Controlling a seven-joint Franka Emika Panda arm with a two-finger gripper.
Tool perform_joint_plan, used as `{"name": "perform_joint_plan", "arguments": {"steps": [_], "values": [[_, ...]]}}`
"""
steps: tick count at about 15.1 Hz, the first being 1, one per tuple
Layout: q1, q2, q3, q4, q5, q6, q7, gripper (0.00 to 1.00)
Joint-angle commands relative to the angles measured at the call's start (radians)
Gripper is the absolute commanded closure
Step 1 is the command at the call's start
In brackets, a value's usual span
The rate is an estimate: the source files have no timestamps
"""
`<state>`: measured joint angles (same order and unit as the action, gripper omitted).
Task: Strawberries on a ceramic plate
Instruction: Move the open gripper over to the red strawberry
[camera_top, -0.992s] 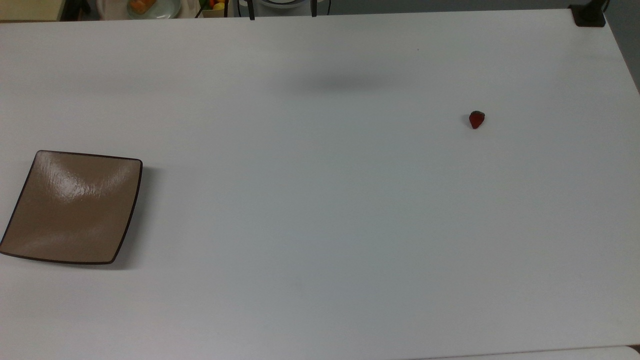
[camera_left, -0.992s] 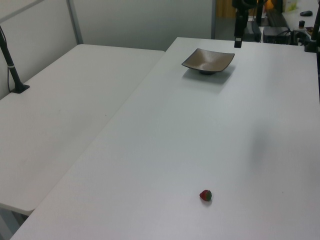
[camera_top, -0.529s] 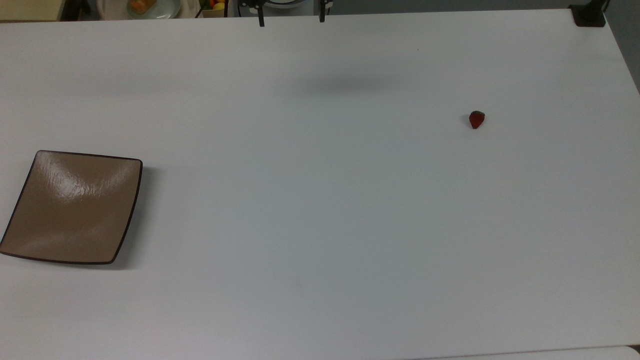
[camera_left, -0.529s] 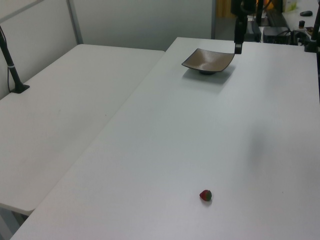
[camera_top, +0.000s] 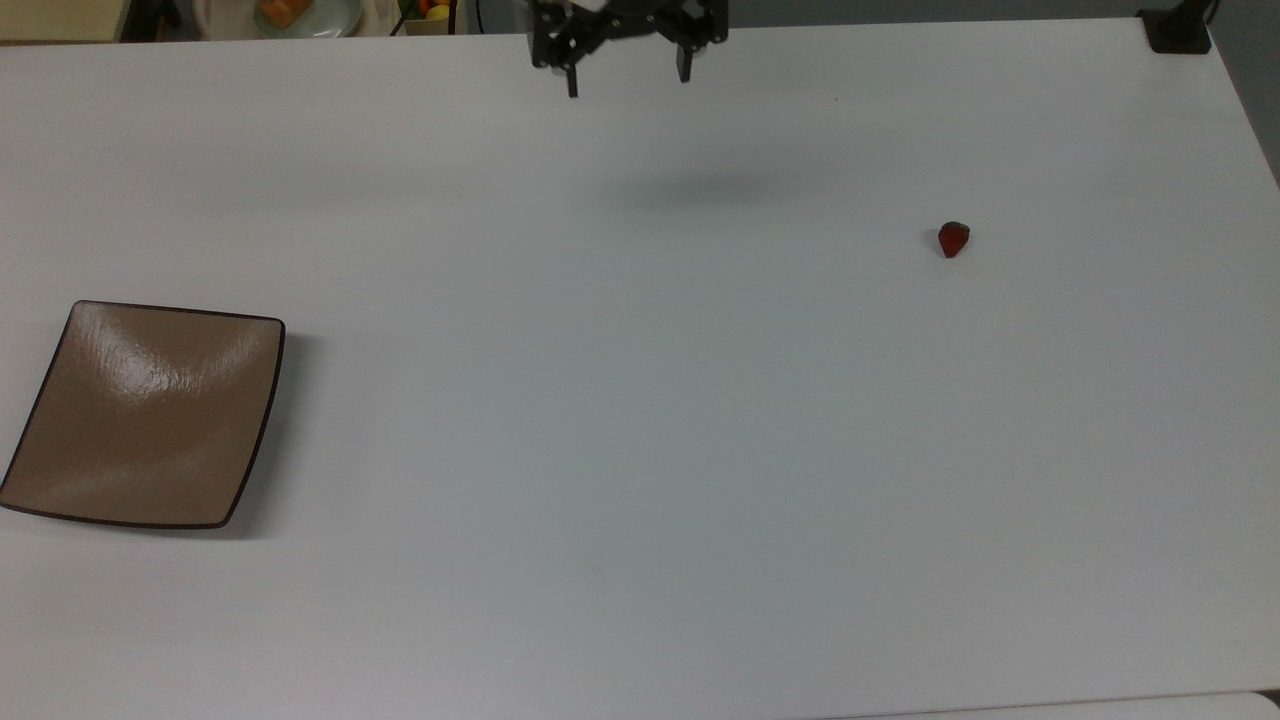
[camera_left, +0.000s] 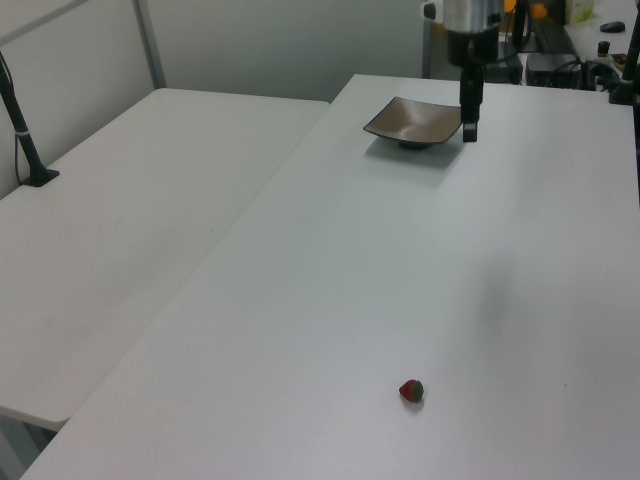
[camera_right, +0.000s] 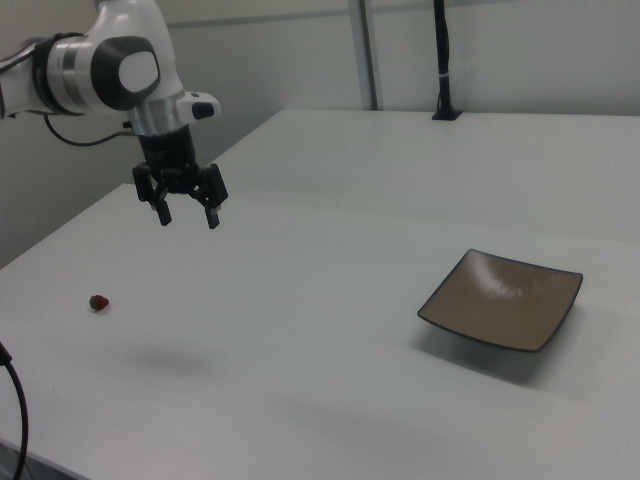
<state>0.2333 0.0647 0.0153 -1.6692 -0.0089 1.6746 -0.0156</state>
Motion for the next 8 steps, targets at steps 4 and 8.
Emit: {"name": "perform_joint_plan", "arguments": {"steps": [4, 8], "values": [[0.029, 0.023, 0.035, -0.109, 0.018, 0.155, -0.014, 0.00], [0.029, 0.060, 0.070, -0.126, 0.017, 0.204, -0.007, 0.00]]}}
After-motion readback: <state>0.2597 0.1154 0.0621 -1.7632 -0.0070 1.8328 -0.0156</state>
